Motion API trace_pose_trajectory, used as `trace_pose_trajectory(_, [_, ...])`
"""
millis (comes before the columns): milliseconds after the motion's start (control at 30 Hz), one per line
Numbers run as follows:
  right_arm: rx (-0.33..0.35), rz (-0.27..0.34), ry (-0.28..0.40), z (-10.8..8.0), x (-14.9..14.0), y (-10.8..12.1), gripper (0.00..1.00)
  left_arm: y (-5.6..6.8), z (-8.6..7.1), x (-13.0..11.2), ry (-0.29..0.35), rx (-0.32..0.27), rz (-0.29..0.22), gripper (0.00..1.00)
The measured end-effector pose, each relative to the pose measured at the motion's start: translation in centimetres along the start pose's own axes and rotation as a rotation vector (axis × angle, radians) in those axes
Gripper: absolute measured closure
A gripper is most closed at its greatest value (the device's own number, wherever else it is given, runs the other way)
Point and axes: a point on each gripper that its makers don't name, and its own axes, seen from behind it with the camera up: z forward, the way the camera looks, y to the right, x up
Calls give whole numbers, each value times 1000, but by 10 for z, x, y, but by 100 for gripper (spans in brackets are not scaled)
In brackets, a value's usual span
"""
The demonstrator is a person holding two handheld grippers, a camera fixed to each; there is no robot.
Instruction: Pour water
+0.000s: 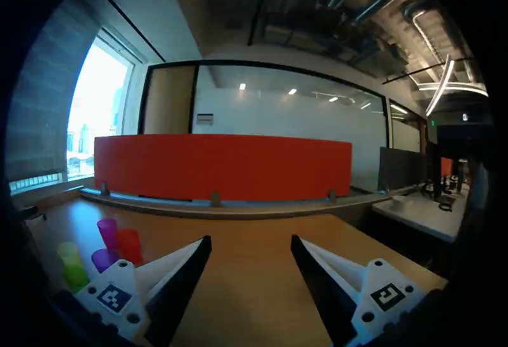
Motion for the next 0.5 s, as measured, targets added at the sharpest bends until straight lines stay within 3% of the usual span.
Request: trace_pose_trajectory(500, [-2, 5, 1, -1, 3, 1, 3, 0, 1, -9, -30, -6, -6, 1])
